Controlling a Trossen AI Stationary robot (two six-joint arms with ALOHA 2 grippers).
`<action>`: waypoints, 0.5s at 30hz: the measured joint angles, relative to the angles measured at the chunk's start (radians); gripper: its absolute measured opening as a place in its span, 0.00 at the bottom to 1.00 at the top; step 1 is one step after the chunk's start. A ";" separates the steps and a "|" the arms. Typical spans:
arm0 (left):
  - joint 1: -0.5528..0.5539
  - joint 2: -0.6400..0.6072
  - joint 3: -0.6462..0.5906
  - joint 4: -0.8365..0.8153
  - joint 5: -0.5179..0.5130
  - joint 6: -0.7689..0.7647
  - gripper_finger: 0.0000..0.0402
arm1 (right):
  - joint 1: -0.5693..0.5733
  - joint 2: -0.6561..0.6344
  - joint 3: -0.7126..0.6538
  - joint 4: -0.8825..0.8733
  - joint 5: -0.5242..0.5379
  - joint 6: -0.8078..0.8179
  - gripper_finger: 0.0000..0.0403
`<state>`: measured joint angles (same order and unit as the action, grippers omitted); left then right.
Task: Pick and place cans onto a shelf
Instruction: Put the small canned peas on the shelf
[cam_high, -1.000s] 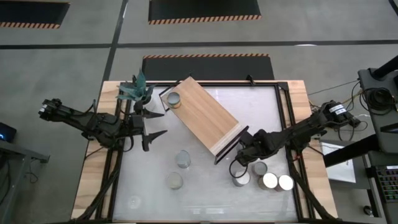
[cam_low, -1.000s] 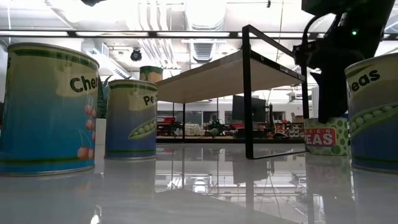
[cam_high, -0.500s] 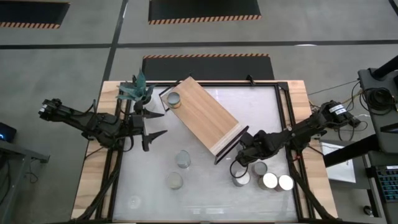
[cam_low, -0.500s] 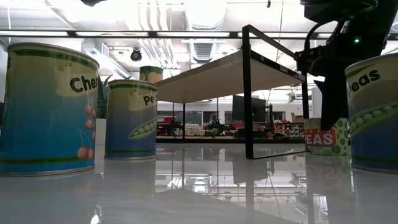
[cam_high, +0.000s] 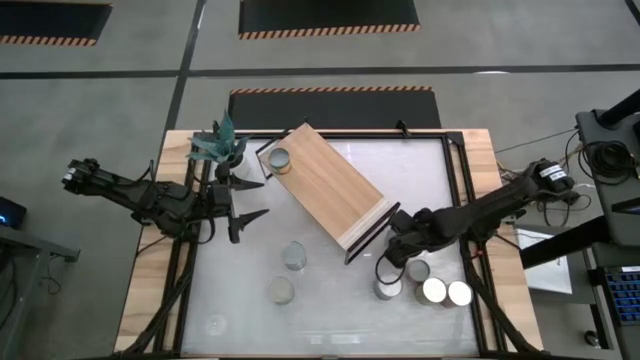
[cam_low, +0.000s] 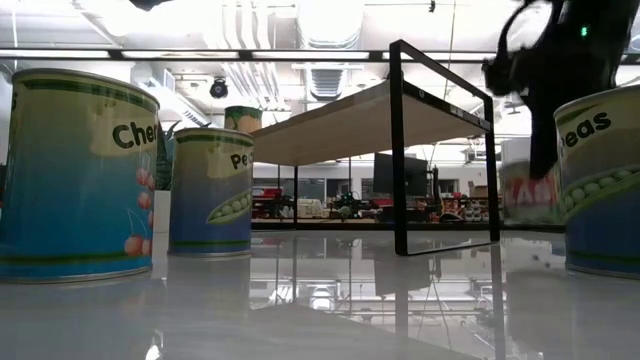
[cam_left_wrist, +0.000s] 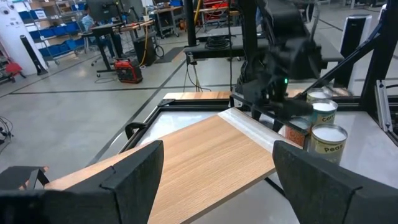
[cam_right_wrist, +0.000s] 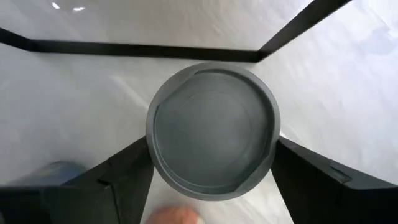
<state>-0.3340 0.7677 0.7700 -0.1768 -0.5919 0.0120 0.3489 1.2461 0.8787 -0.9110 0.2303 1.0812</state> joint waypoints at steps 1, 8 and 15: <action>0.000 0.000 0.000 0.000 0.000 0.000 0.70 | 0.000 -0.018 0.017 -0.031 -0.005 -0.001 0.69; 0.000 0.000 0.000 0.000 0.000 -0.010 0.70 | 0.000 -0.099 0.171 -0.250 -0.089 0.004 0.69; 0.000 0.000 0.000 -0.007 0.000 -0.023 0.70 | 0.033 -0.120 0.342 -0.249 -0.159 -0.019 0.69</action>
<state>-0.3340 0.7677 0.7700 -0.1841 -0.5919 -0.0109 0.3823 1.1266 1.2208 -1.1601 0.0711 1.0622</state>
